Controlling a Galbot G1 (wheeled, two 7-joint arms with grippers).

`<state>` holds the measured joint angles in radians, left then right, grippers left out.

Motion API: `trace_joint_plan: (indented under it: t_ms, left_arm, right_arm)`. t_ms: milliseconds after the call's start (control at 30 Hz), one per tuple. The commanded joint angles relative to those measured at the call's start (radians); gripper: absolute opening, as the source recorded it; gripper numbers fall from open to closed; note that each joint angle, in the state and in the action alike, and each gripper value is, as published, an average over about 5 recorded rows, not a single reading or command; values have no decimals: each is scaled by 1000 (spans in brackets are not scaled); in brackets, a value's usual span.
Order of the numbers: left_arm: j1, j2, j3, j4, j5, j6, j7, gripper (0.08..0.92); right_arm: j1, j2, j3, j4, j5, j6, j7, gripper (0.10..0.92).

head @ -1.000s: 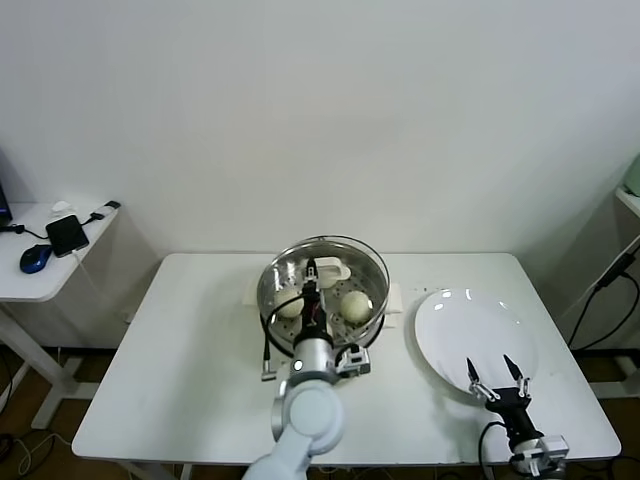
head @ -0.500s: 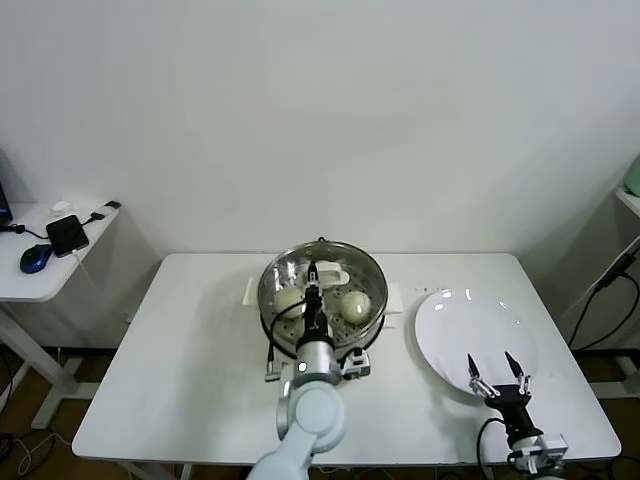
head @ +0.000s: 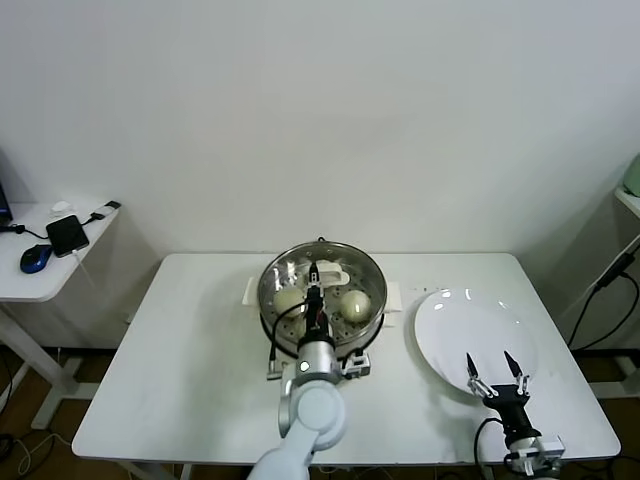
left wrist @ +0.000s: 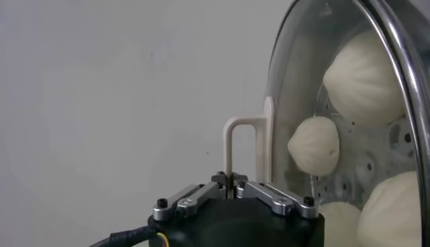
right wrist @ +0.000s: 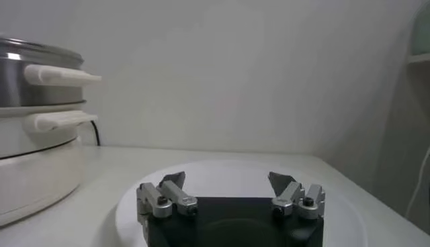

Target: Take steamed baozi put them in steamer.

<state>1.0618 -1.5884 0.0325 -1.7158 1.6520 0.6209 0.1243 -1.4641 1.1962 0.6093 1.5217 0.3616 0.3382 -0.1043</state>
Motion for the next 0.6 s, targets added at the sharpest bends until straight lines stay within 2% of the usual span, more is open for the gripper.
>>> trace_joint_plan:
  t_ms: [33,133,200,600]
  left_arm:
    - [-3,-6,1,16,-6,6,-8,131]
    - [-1,0,-1,11,0,3,-1,154]
    - [1,5,-1,4,2,0,4,197]
    - [25,47,48,-137,-65,-18,47,543]
  right_arm:
    - [1,0,2,5,-14,11,-4,823]
    - [2,-2,3,8,-15,10,-6,823]
    - [3,-3,3,10,-16,9,-8,823]
    - [5,-3,-9,26,-25,-21,-7,823]
